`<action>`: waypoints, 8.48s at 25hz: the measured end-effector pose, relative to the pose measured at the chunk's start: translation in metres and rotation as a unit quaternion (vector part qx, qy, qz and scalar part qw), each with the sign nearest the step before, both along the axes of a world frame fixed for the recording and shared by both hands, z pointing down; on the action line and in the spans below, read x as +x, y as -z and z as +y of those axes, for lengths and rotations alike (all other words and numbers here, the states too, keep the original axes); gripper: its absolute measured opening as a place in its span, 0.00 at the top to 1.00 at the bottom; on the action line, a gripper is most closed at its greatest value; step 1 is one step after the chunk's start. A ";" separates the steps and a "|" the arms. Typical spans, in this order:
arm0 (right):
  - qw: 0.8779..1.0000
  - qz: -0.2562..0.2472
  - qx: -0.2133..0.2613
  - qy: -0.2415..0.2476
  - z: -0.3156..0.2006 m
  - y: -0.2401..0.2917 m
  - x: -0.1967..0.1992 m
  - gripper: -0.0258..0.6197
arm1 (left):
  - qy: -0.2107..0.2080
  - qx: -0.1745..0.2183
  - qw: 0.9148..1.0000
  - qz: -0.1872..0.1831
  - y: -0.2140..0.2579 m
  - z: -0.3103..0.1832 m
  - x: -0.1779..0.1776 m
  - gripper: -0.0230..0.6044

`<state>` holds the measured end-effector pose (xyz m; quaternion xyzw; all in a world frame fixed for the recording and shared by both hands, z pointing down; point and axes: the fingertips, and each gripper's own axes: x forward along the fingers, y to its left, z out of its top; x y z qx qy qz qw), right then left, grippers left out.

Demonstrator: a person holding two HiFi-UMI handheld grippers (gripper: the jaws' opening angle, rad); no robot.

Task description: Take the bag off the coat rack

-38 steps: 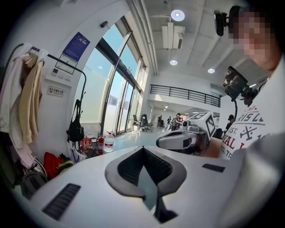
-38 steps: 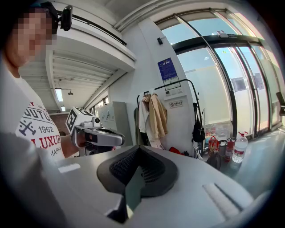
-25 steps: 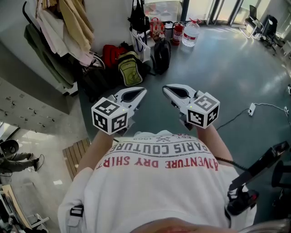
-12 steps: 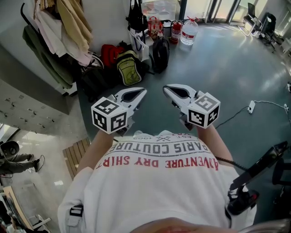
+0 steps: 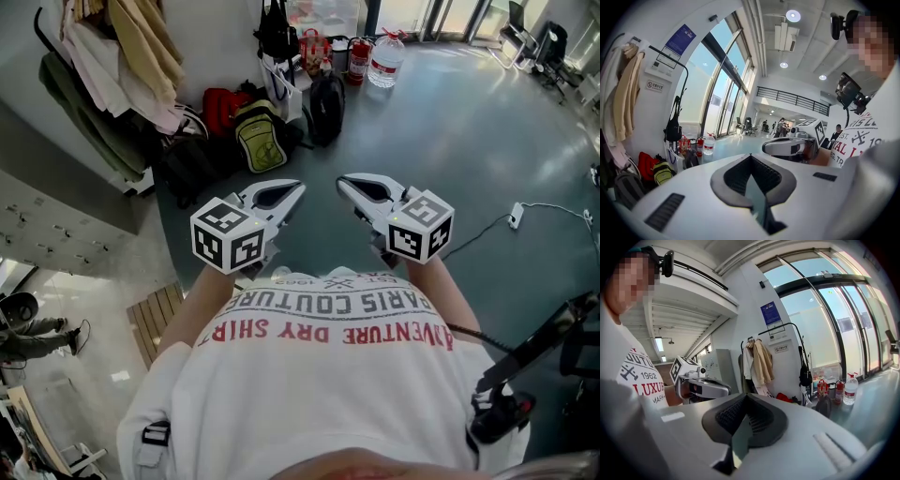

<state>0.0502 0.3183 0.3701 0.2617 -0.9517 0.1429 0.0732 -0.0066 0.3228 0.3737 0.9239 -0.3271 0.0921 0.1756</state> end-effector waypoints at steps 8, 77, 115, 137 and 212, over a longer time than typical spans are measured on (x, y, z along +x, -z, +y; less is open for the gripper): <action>1.000 0.002 -0.003 -0.020 -0.028 0.000 0.020 0.96 | -0.009 -0.001 1.000 0.002 0.000 -0.025 0.014 0.96; 0.999 -0.011 -0.039 0.003 -0.871 -0.034 -0.064 0.96 | 0.139 0.125 0.981 0.048 0.053 -0.890 -0.125 0.80; 0.997 -0.005 -0.082 0.013 -0.978 -0.080 -0.053 0.96 | 0.224 0.058 0.972 -0.035 -0.012 -1.084 -0.172 0.94; 0.996 -0.005 -0.090 0.006 -0.972 -0.085 -0.046 0.96 | 0.229 0.054 0.972 0.013 0.033 -1.081 -0.181 0.95; 0.999 0.003 -0.011 0.042 -0.264 -0.015 -0.014 0.96 | 0.154 0.032 0.984 0.086 0.015 -0.249 -0.076 0.95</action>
